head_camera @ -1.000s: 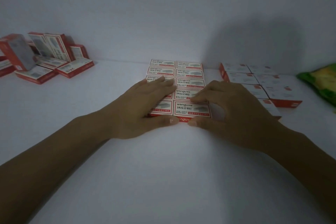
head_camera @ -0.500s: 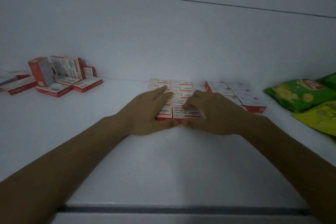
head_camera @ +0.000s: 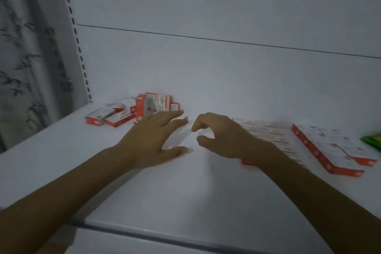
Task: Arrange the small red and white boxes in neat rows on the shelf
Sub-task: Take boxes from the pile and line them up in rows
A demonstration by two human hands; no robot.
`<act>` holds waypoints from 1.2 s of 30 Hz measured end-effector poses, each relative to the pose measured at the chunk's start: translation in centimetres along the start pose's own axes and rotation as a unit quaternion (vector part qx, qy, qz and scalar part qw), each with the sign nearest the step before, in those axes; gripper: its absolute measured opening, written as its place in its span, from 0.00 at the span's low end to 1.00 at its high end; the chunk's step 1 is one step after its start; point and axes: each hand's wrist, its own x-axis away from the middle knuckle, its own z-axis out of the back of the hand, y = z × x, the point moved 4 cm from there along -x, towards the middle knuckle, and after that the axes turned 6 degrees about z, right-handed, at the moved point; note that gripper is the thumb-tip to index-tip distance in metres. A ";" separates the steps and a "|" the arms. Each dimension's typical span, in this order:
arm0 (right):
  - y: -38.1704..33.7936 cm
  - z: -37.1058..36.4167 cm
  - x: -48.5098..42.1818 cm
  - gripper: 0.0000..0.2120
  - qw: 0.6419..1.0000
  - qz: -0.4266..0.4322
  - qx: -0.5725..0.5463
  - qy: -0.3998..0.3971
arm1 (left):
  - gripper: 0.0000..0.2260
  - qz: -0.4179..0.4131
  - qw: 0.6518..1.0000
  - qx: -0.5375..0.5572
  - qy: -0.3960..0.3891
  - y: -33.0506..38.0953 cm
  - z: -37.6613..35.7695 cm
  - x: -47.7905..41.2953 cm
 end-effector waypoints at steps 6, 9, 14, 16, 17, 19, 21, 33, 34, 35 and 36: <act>-4.1 -5.3 -6.4 0.11 0.998 -0.032 -0.040 -0.035 | 0.26 0.039 0.998 0.035 0.021 -8.5 0.6 4.8; -5.0 -6.6 -8.3 0.17 0.998 -0.058 -0.017 0.027 | 0.26 0.077 0.993 0.085 0.008 -10.5 0.6 5.3; -6.3 -9.0 -8.1 0.19 0.990 -0.062 0.111 -0.065 | 0.26 0.086 0.995 0.044 0.001 -11.5 0.7 3.0; -6.7 -8.7 -7.5 0.16 0.986 -0.053 0.155 -0.035 | 0.22 0.110 0.992 0.057 0.030 -12.0 0.4 2.3; -6.8 -8.6 -7.2 0.14 0.986 -0.060 0.153 -0.008 | 0.20 0.121 0.990 0.066 0.042 -12.3 0.2 2.2; -6.7 -8.5 -6.5 0.12 0.988 -0.083 0.104 0.081 | 0.19 0.133 0.987 0.083 0.047 -12.6 -0.2 2.1; -5.9 -9.0 -6.1 0.18 0.981 -0.131 0.069 0.128 | 0.22 0.128 0.985 0.103 0.054 -12.9 -0.5 2.2; -5.7 -8.4 -5.3 0.17 0.976 -0.137 -0.050 0.161 | 0.25 0.068 0.985 0.151 0.048 -12.3 -0.9 2.2; -5.7 -8.5 -5.4 0.17 0.976 -0.135 -0.058 0.159 | 0.25 0.063 0.985 0.154 0.045 -12.3 -1.0 2.1; -5.7 -8.6 -5.5 0.17 0.976 -0.133 -0.067 0.158 | 0.25 0.060 0.985 0.158 0.042 -12.3 -1.1 2.1; -5.8 -8.6 -5.5 0.17 0.976 -0.128 -0.076 0.160 | 0.25 0.058 0.984 0.164 0.040 -12.3 -1.1 2.1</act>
